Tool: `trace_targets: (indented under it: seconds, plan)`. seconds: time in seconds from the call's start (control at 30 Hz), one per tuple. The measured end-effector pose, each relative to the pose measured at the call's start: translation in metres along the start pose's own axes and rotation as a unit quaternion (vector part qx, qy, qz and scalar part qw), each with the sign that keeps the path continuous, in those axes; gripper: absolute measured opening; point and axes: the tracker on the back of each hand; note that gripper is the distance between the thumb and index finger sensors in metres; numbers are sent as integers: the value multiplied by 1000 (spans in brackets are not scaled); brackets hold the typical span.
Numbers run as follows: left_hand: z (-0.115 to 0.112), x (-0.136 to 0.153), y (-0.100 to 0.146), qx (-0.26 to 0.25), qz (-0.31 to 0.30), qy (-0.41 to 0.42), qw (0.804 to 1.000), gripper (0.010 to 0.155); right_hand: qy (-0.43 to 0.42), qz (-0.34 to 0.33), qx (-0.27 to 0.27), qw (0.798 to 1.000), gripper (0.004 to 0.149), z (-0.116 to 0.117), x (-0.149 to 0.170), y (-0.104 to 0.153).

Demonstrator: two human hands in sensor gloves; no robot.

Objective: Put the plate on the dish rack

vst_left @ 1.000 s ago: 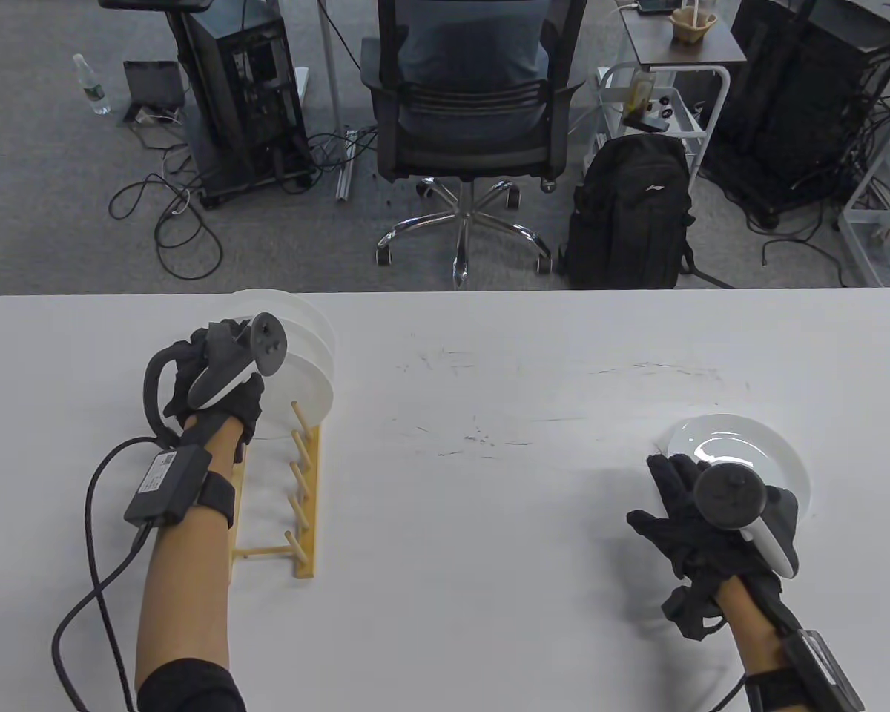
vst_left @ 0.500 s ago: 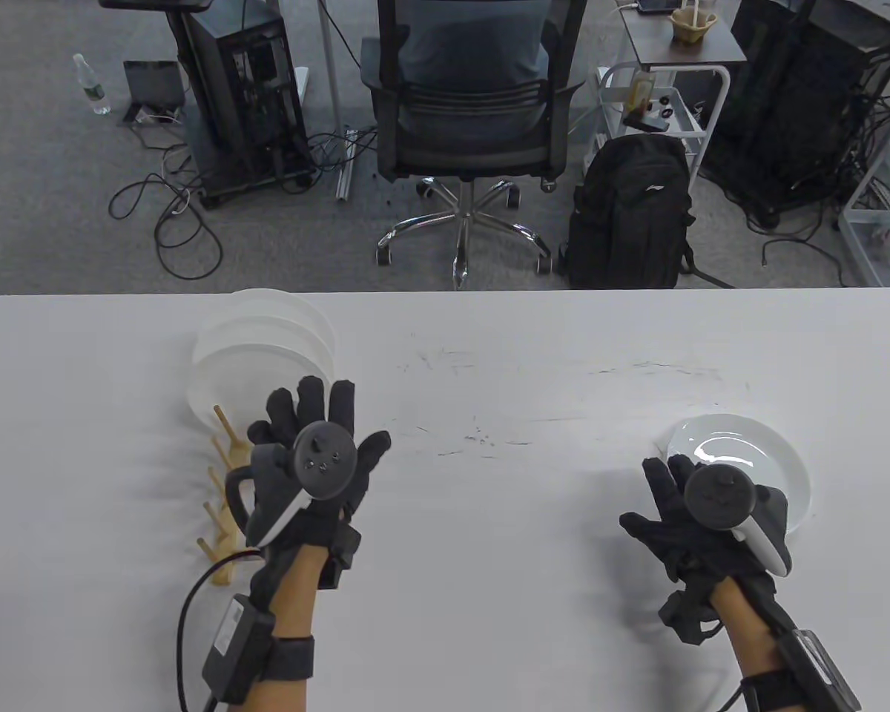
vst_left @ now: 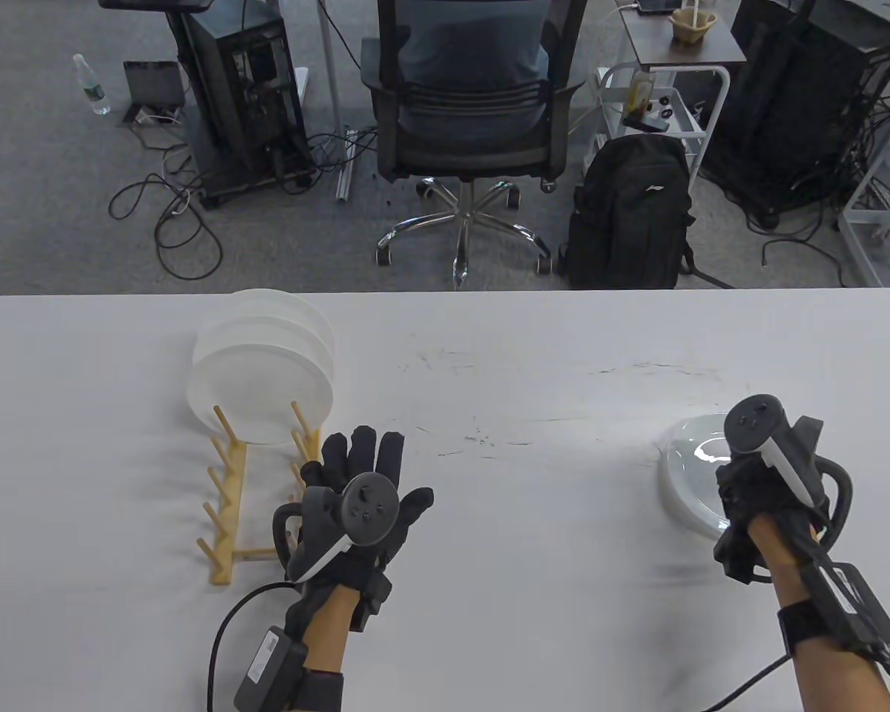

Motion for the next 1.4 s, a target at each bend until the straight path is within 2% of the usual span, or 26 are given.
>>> trace_targets:
  seconds: [0.17, 0.23, 0.27, 0.3, 0.37, 0.43, 0.5, 0.6, 0.67, 0.77, 0.9, 0.97, 1.07, 1.17, 1.23, 1.27, 1.33, 1.4]
  plan:
    - [-6, 4, -1, 25, 1, 10, 1000, 83, 31, 129, -32, 991, 90, 35, 42, -32]
    - [-8, 4, -2, 30, 0, 14, 999, 83, 8, 163, -37, 986, 94, 47, 59, -41]
    - [-9, 5, -3, 33, 1, 14, 999, 83, -17, 179, -59, 982, 94, 52, 69, -46]
    - [-10, 5, -3, 36, 2, 15, 999, 83, -60, 198, -87, 974, 92, 58, 80, -50]
    - [-11, 5, -4, 41, 4, 15, 999, 83, -182, 224, -91, 953, 82, 61, 99, -54]
    - [-11, 5, -4, 44, 4, 8, 999, 83, -221, 242, -84, 941, 68, 59, 113, -54]
    - [-13, 5, -5, 49, 4, 15, 999, 83, -232, 245, -49, 940, 58, 54, 114, -51]
    - [-14, 6, -6, 57, 5, 14, 998, 83, -158, 249, -15, 955, 55, 41, 109, -45]
    - [-12, 6, -4, 55, 3, 19, 998, 83, -155, 251, 1, 956, 53, 27, 107, -38]
    - [-12, 7, -4, 55, 1, 23, 998, 83, -176, 226, 28, 958, 50, 0, 96, -28]
    - [-13, 6, -3, 56, -6, 29, 998, 83, -236, 153, 71, 957, 50, -29, 77, -10]
    - [-13, 4, -3, 56, -10, 31, 998, 83, -255, 109, 79, 957, 55, -33, 68, -1]
    - [-14, 3, -3, 58, -13, 33, 998, 83, -264, 37, 119, 956, 61, -34, 48, 21]
    - [-15, 2, -3, 61, -16, 34, 997, 82, -311, -18, 124, 942, 62, -28, 36, 39]
    - [-16, 0, -2, 61, -17, 34, 997, 82, -358, -50, 104, 926, 62, -21, 32, 46]
    - [-17, -1, -2, 58, -8, 32, 998, 82, -395, -70, 86, 912, 61, -13, 30, 47]
    - [-18, -2, -2, 66, -4, 34, 997, 83, -463, -96, 33, 880, 59, 4, 27, 45]
    - [-20, -2, -1, 71, -2, 43, 997, 84, -533, -105, -50, 838, 59, 26, 21, 40]
Point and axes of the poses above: the tracker on the back of each hand, its own x axis roughly to the little-finger side, its own y axis roughly from the fingertips to the wrist, z = x × y, and after that the axes turned 5 degrees about -y, right-handed
